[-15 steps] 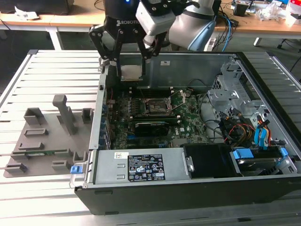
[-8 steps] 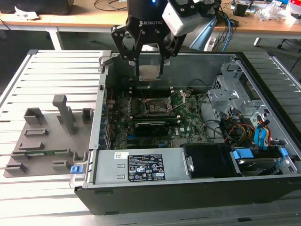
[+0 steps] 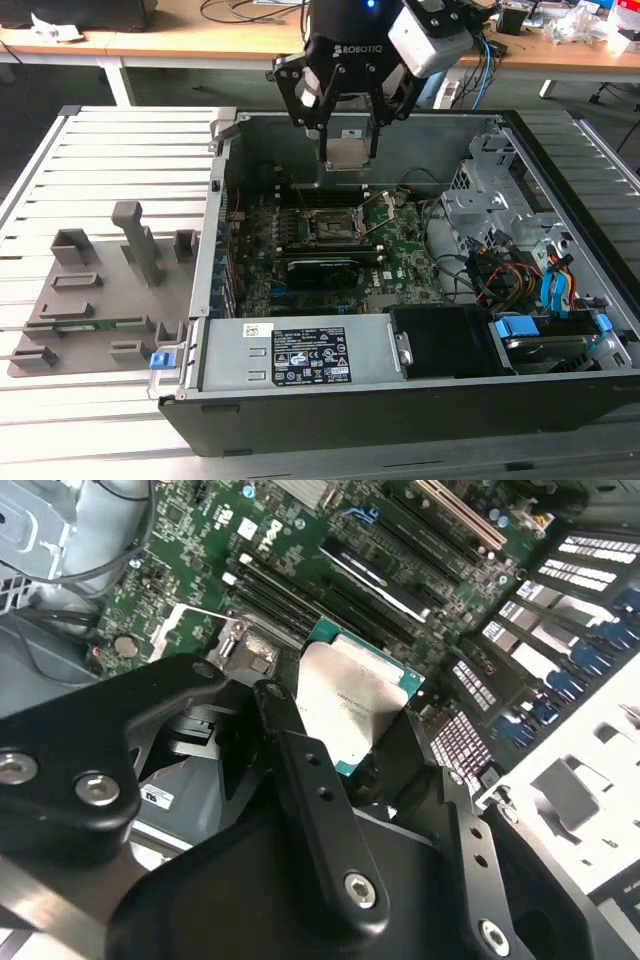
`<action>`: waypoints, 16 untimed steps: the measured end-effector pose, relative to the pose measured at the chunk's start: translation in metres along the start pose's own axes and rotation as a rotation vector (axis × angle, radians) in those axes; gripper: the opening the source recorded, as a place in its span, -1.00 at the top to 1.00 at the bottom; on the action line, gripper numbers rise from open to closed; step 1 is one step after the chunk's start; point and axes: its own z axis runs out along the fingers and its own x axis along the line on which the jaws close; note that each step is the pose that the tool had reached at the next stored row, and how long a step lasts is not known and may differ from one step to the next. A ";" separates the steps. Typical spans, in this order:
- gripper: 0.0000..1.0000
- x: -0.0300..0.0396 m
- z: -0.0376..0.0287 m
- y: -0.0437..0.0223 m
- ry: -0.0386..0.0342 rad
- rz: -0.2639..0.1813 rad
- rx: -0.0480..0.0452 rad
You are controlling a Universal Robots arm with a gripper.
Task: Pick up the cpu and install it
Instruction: 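Pick up the cpu and move it towards the insertion slot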
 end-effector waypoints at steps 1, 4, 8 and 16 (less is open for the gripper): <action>-0.08 -0.0024 0.0001 -0.0001 0.0000 0.000 0.0000; -0.08 -0.0107 0.0003 -0.0007 0.0001 0.000 0.0000; -0.08 -0.0117 0.0005 -0.0007 0.0001 0.000 0.0000; -0.08 -0.0133 0.0042 0.0192 0.0004 0.000 0.0050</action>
